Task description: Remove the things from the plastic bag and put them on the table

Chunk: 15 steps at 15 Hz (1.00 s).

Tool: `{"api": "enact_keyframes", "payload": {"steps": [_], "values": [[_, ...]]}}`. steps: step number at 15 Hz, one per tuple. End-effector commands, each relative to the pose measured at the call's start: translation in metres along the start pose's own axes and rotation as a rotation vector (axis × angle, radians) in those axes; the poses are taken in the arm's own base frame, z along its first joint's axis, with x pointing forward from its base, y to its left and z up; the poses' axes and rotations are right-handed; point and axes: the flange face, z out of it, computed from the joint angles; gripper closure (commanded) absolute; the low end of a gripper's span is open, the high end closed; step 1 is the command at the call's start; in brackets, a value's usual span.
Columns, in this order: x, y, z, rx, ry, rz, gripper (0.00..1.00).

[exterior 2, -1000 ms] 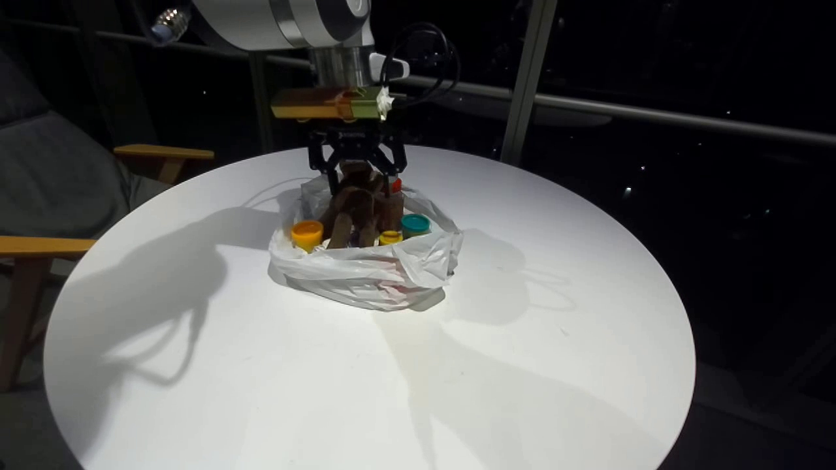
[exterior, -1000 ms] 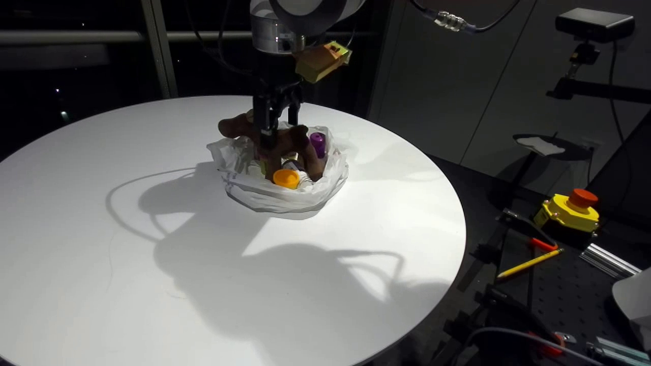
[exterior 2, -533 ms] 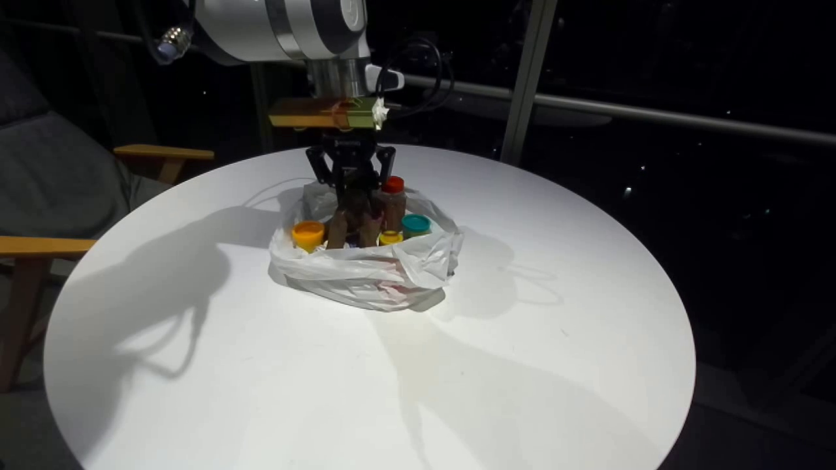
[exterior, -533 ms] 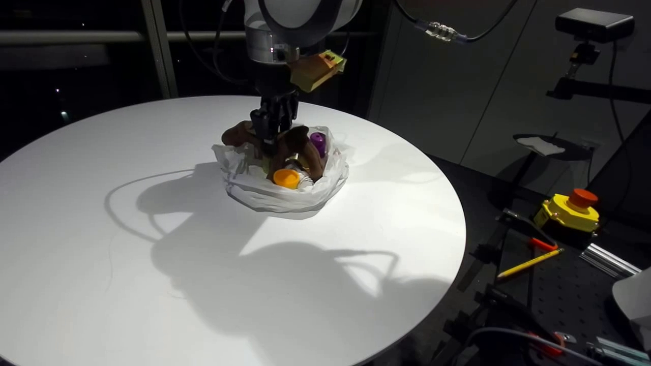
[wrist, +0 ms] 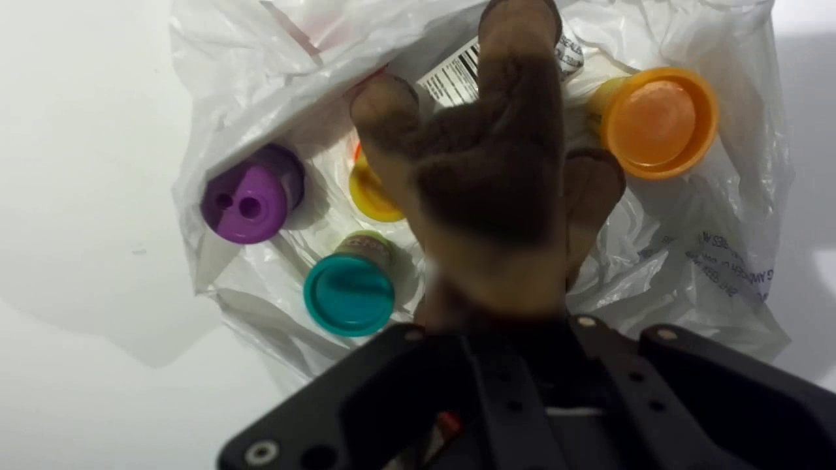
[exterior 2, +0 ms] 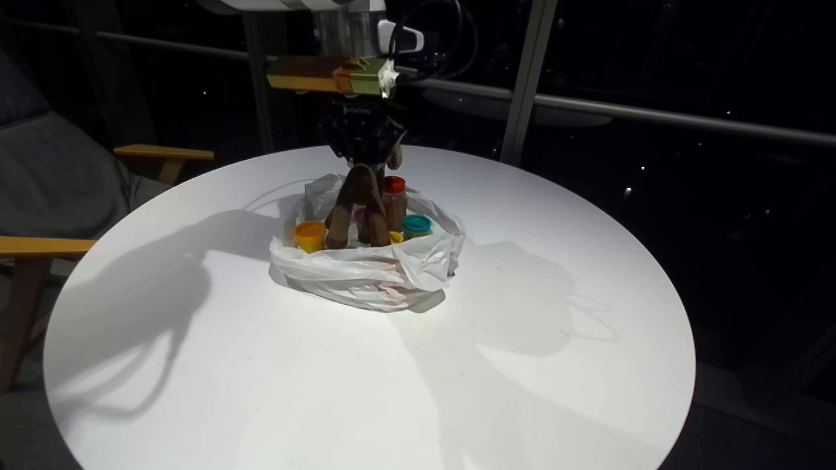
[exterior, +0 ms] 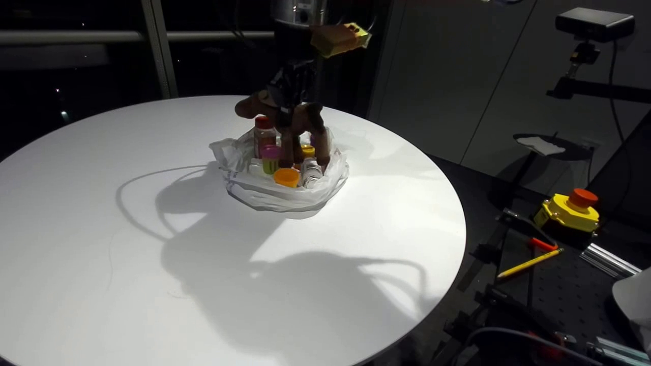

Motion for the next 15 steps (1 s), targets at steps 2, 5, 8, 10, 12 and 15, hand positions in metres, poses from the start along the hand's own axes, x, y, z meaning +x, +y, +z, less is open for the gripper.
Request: {"api": "enact_keyframes", "payload": {"steps": [2,5,8,10,12,15], "values": [[-0.069,0.051,-0.045,0.097,0.089,0.205,0.9],[-0.121,0.088,-0.043,0.177,0.108,0.371,0.92],[-0.153,0.123,-0.024,0.253,0.092,0.523,0.92],[-0.168,0.138,-0.005,0.285,0.075,0.608,0.91],[-0.177,0.15,0.008,0.3,0.062,0.679,0.92],[-0.184,0.167,0.028,0.273,0.052,0.768,0.91]]}}
